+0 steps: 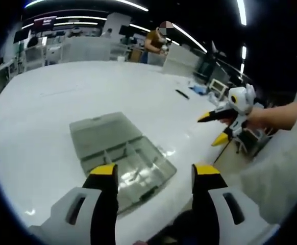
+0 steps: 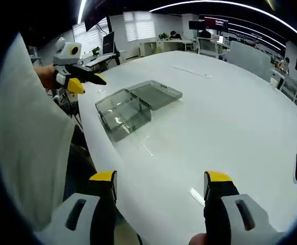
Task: Insert the divider into the dual guide fixture by aligning both edges with the guide slots and pushing it downward to the bottom, including one-sided entry, uneven engagement, binding, and posture correction.
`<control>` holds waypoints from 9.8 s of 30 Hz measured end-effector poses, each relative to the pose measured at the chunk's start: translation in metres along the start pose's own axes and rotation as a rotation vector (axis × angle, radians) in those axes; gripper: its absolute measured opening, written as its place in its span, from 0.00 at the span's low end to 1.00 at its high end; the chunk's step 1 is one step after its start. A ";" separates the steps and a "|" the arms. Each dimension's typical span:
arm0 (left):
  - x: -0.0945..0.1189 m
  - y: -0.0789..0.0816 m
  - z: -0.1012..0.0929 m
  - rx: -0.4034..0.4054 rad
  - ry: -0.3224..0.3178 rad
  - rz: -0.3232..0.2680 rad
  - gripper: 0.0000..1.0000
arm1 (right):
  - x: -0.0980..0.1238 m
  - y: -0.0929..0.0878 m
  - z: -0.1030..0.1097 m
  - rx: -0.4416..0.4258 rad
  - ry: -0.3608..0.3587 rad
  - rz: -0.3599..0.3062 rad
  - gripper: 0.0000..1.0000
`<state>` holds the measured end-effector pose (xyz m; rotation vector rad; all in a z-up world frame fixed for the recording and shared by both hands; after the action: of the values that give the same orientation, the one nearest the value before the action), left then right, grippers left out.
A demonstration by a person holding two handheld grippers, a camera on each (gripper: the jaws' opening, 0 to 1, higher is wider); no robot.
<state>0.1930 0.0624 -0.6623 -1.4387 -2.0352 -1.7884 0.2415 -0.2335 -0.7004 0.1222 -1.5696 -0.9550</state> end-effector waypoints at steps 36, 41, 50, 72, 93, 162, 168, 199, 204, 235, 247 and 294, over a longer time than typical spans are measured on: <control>-0.003 -0.001 0.000 0.011 0.035 0.014 0.55 | -0.003 -0.019 -0.048 0.152 0.001 0.118 0.59; -0.002 -0.002 0.000 0.012 0.043 0.017 0.55 | -0.006 -0.021 -0.054 0.190 0.014 0.133 0.56; -0.001 -0.002 0.000 0.010 0.058 0.024 0.55 | -0.013 -0.024 -0.064 0.257 0.036 0.176 0.54; 0.003 -0.001 -0.002 0.008 0.092 0.034 0.55 | -0.030 -0.031 -0.077 0.420 0.112 0.271 0.43; 0.002 -0.008 -0.012 0.028 0.122 0.040 0.55 | -0.042 -0.033 -0.081 0.569 0.180 0.332 0.38; 0.011 -0.014 -0.014 0.043 0.144 0.015 0.54 | -0.050 -0.021 -0.072 0.611 0.193 0.452 0.27; 0.010 -0.012 -0.014 0.037 0.135 0.015 0.54 | -0.046 -0.016 -0.067 0.605 0.189 0.440 0.27; -0.005 0.005 -0.024 -0.025 0.043 0.015 0.50 | -0.033 0.019 -0.028 0.643 0.165 0.379 0.26; -0.009 0.010 -0.029 -0.047 0.018 0.019 0.49 | -0.033 0.026 -0.018 0.659 0.164 0.368 0.26; -0.027 0.022 -0.053 -0.067 -0.118 0.042 0.34 | -0.034 0.085 0.041 0.749 0.157 0.253 0.26; -0.027 0.025 -0.049 0.026 -0.141 0.018 0.26 | -0.038 0.102 0.063 0.777 0.171 0.212 0.26; -0.019 0.018 -0.040 0.269 -0.154 -0.005 0.08 | -0.035 0.136 0.106 0.840 0.173 0.094 0.26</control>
<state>0.1959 0.0170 -0.6472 -1.5287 -2.2483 -1.3753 0.2173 -0.0721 -0.6352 0.6902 -1.7035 -0.1541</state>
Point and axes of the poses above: the point that each gripper's makers call its tool centre point, and the gripper's own axes: x roughly backward along the fingers, z roughly to its left, y roughly out of its top, the point moved 6 cm from there along x, roughly backward along the fingers, and after that the axes turned 4 degrees about z, right-handed, at the moved point
